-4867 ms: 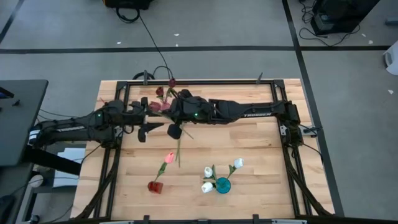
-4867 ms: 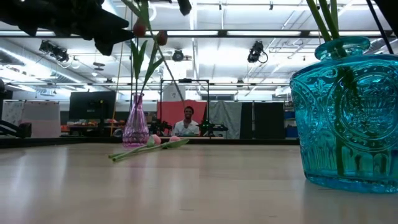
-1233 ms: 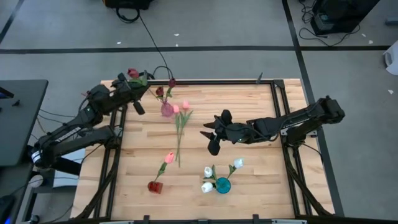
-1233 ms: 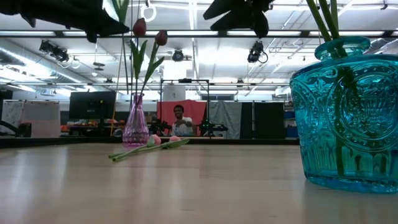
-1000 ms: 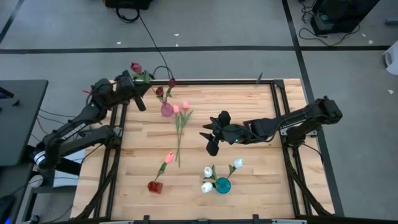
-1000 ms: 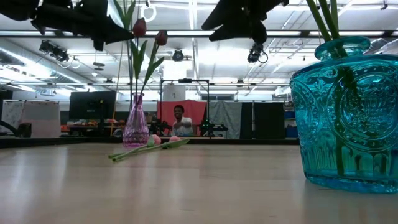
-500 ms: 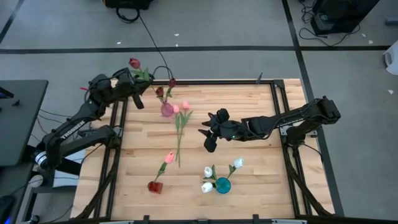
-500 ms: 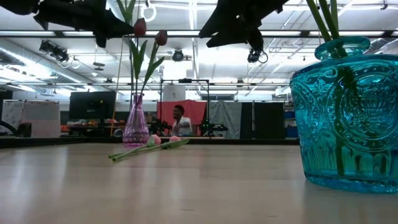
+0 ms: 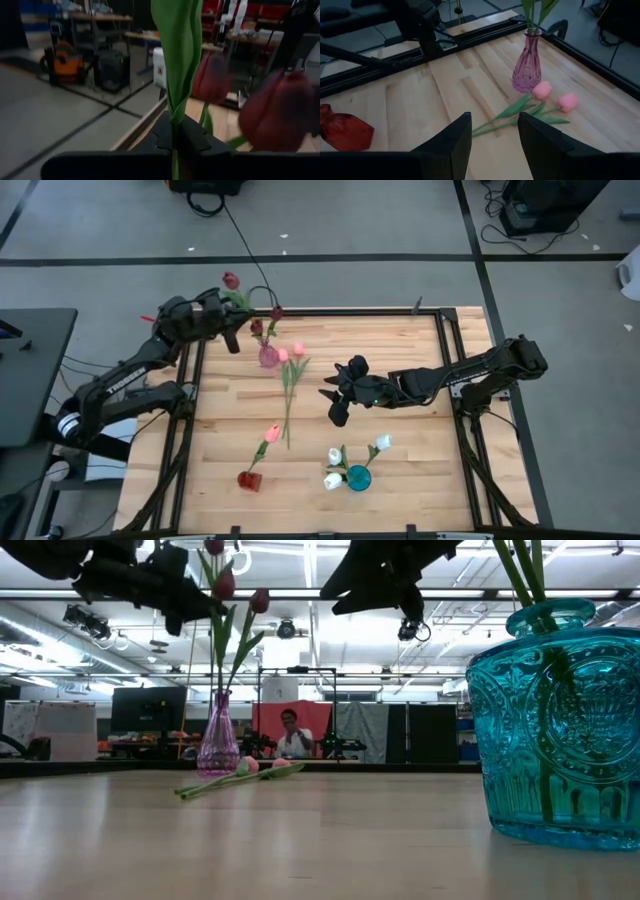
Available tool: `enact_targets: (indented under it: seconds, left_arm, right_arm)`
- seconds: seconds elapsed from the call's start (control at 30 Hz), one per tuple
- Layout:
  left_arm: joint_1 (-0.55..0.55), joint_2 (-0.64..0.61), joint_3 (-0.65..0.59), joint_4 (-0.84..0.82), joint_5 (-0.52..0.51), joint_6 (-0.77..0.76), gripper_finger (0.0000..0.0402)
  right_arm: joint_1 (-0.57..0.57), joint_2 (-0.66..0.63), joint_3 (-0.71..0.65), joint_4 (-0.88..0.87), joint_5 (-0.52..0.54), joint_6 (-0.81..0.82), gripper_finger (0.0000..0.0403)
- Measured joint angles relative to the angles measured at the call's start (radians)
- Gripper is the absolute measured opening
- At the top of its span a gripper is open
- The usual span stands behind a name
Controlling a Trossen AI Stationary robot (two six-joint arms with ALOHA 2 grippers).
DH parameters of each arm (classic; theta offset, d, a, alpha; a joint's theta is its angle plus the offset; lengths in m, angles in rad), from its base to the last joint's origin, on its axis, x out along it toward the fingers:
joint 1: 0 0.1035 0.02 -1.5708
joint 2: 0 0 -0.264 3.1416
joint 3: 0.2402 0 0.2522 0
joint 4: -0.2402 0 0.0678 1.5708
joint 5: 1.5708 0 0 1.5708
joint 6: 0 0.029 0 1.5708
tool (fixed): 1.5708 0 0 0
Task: Sort flowers into vase by color
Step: Put the red flower into the purple vase
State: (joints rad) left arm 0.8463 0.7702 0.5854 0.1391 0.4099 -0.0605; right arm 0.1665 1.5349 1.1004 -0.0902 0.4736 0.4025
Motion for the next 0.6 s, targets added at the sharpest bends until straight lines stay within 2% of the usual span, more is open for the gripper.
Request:
enact_targets:
  seconds: [0.13, 0.3, 0.47, 0.6]
  left_arm:
    - [-0.003, 0.034, 0.000, -0.051, 0.000, 0.001, 0.0014]
    - [-0.003, 0.072, 0.000, -0.099, 0.002, 0.033, 0.0041]
    - [-0.002, 0.072, 0.000, -0.137, 0.003, 0.063, 0.0110]
    - [-0.002, 0.055, 0.006, -0.175, 0.003, 0.030, 0.0170]
  right_arm:
    - [-0.005, 0.000, 0.000, 0.000, -0.002, -0.005, 0.0172]
    - [-0.010, 0.001, 0.000, 0.000, -0.015, -0.013, 0.0172]
    - [-0.019, 0.003, 0.000, -0.001, -0.034, -0.019, 0.0172]
    - [-0.028, 0.003, 0.000, -0.002, -0.045, -0.020, 0.0172]
